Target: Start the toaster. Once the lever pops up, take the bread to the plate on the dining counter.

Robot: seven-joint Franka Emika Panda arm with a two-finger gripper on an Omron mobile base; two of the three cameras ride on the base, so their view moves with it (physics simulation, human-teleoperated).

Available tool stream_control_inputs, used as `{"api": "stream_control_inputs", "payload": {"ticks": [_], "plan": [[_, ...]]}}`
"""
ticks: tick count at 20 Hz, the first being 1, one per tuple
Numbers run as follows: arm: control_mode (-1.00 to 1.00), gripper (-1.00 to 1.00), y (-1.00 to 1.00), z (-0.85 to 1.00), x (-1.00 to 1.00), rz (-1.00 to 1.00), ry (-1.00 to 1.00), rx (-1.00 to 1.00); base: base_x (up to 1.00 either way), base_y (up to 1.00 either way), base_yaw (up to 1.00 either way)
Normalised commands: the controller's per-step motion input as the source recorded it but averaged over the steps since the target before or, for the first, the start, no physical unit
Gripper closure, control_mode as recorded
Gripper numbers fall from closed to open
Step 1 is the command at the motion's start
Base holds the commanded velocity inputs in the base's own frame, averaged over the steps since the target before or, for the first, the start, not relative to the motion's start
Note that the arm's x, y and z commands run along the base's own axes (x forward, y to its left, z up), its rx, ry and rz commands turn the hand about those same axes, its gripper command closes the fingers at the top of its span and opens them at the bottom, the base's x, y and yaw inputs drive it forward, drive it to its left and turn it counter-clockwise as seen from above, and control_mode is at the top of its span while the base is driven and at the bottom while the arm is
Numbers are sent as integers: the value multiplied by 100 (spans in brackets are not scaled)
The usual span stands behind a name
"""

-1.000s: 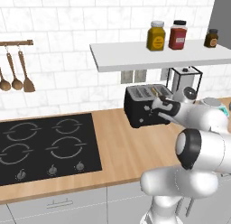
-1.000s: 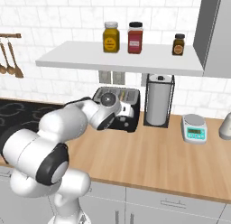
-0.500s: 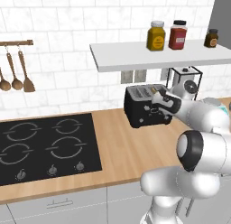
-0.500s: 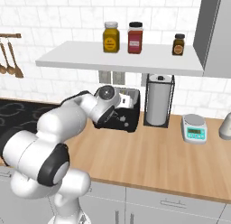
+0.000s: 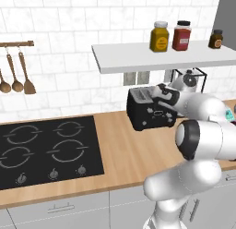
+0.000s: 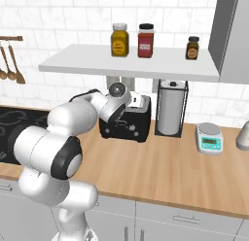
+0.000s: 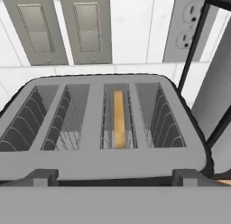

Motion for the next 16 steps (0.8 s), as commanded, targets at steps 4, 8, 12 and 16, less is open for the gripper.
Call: {"api": "stream_control_inputs", "payload": {"ticks": [4, 8, 12, 16], "plan": [[-100, -100, -2, 0, 45, 0, 0, 0, 0, 0, 0], [-100, -100, -10, -1, 25, 0, 0, 0, 0, 0, 0], [-100, -100, -1, -4, 6, 0, 0, 0, 0, 0, 0], [-100, -100, 0, -4, 0, 0, 0, -1, 0, 0, 0]]}}
